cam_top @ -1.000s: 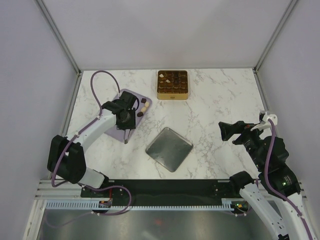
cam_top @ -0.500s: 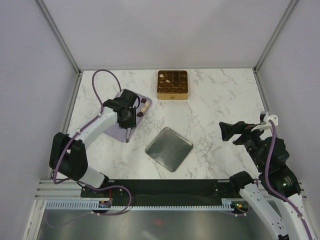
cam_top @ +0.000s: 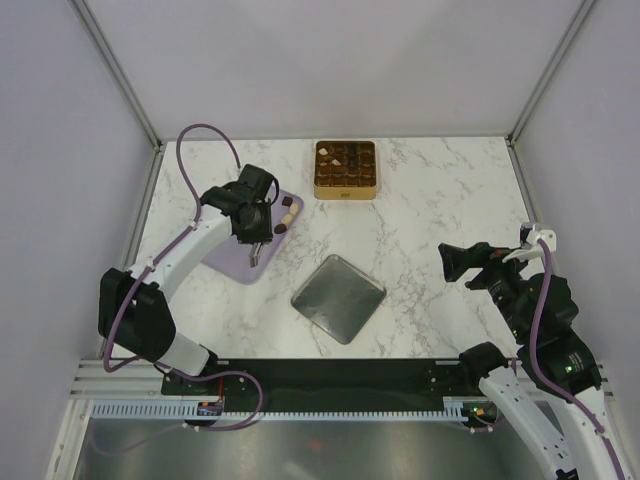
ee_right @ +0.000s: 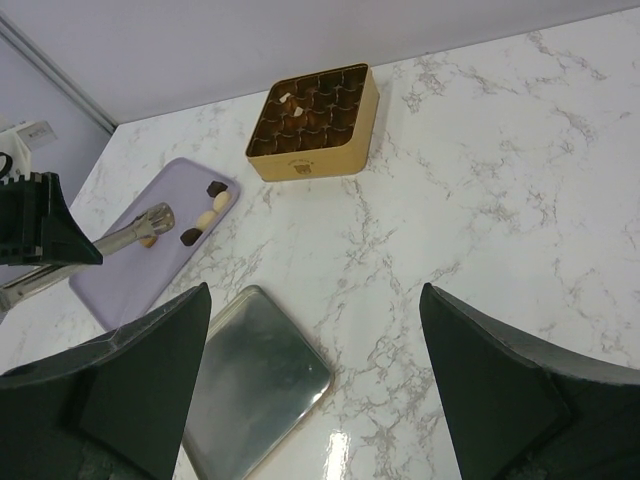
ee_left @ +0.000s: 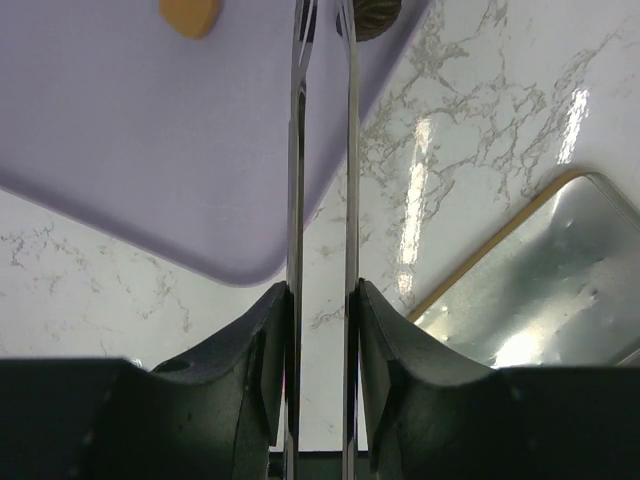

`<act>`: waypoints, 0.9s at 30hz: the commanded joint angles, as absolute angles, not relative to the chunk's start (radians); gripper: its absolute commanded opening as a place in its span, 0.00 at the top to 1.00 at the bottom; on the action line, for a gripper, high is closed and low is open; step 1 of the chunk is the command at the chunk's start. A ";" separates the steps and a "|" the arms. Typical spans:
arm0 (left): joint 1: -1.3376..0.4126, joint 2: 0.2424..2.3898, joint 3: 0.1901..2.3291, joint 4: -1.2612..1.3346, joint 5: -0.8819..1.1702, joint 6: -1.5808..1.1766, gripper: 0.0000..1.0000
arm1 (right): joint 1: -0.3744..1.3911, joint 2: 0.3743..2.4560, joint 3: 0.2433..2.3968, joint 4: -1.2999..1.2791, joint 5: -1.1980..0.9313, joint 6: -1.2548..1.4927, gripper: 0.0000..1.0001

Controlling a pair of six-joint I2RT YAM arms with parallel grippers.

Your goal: Pack the chocolate

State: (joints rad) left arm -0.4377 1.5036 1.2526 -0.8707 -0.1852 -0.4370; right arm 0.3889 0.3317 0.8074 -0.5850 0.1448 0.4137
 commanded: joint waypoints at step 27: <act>-0.259 1.442 1.220 -0.813 -0.178 -0.365 0.49 | 0.393 0.318 0.819 -0.572 0.169 0.388 0.06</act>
State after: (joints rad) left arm -0.2634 1.4727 1.2274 -0.8757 -0.2314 -0.4168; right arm 0.3889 0.3302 0.8078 -0.5850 0.1539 0.4034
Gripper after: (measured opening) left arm 0.514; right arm 0.938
